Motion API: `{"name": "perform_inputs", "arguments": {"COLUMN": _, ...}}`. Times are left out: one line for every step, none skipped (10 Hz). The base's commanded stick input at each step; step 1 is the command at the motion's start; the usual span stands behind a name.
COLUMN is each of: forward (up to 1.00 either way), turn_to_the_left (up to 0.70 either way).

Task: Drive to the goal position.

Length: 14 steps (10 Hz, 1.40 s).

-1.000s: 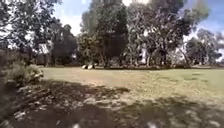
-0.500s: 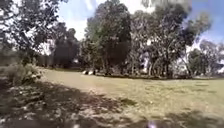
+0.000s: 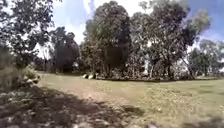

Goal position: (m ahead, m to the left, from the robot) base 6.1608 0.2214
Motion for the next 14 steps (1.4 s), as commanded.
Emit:
{"name": "perform_inputs", "arguments": {"forward": 0.70, "turn_to_the_left": 0.00}}
{"name": "perform_inputs", "arguments": {"forward": 0.70, "turn_to_the_left": 0.00}}
{"name": "perform_inputs", "arguments": {"forward": 0.70, "turn_to_the_left": -0.35}}
{"name": "perform_inputs", "arguments": {"forward": 0.70, "turn_to_the_left": -0.35}}
{"name": "perform_inputs", "arguments": {"forward": 0.70, "turn_to_the_left": -0.35}}
{"name": "perform_inputs", "arguments": {"forward": 0.70, "turn_to_the_left": -0.35}}
{"name": "perform_inputs", "arguments": {"forward": 0.70, "turn_to_the_left": -0.35}}
{"name": "perform_inputs", "arguments": {"forward": 0.70, "turn_to_the_left": -0.35}}
{"name": "perform_inputs", "arguments": {"forward": 0.70, "turn_to_the_left": -0.20}}
{"name": "perform_inputs", "arguments": {"forward": 0.70, "turn_to_the_left": 0.00}}
{"name": "perform_inputs", "arguments": {"forward": 0.70, "turn_to_the_left": 0.00}}
{"name": "perform_inputs", "arguments": {"forward": 0.70, "turn_to_the_left": 0.00}}
{"name": "perform_inputs", "arguments": {"forward": 0.70, "turn_to_the_left": 0.00}}
{"name": "perform_inputs", "arguments": {"forward": 0.70, "turn_to_the_left": 0.00}}
